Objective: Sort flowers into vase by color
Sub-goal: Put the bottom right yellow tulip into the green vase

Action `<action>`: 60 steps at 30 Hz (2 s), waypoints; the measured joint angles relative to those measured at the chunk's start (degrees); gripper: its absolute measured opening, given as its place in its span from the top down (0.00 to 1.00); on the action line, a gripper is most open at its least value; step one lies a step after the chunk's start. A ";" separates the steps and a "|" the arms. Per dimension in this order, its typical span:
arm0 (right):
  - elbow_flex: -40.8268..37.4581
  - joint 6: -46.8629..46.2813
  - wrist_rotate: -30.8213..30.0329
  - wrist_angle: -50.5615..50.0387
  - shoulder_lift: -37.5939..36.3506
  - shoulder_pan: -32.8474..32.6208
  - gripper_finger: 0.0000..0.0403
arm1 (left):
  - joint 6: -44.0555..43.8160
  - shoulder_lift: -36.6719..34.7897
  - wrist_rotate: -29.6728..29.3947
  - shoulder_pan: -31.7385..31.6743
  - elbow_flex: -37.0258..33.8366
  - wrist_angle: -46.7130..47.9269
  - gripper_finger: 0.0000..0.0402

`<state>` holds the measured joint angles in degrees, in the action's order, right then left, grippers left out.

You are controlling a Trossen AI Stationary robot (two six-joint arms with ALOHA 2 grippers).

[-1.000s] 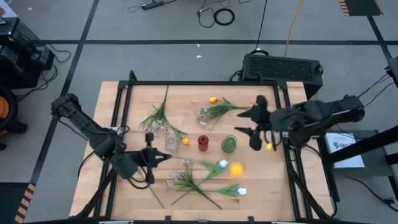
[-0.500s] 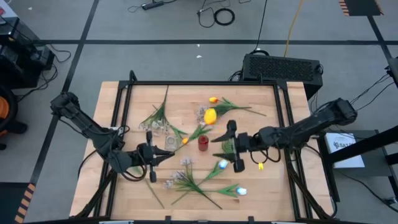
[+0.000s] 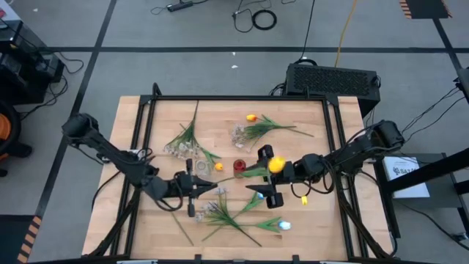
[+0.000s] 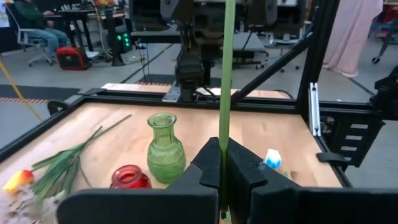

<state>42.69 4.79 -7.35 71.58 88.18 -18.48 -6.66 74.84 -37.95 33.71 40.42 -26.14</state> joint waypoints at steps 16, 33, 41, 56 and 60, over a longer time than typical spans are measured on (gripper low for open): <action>1.39 0.19 -0.10 -2.67 -0.06 -0.37 0.46 | 0.01 5.04 10.35 -5.77 0.02 -5.30 0.98; 1.40 1.08 -0.10 -2.83 -0.06 -0.37 0.82 | 1.06 5.04 10.79 -5.90 0.02 -4.60 0.98; 1.40 1.89 -0.08 -3.35 -0.06 -0.37 0.95 | 1.09 5.04 10.79 -5.89 0.02 -4.41 0.98; 1.36 1.97 -1.71 -8.05 -2.55 -0.55 0.99 | -4.92 4.14 12.34 -5.16 0.07 -1.07 0.75; 1.36 1.89 -4.49 -13.05 -5.26 -0.99 0.99 | -4.98 2.45 12.36 -3.85 0.07 0.71 0.59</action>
<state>44.05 6.68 -11.83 58.53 82.92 -19.47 -11.64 77.28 -25.59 29.86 40.49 -25.43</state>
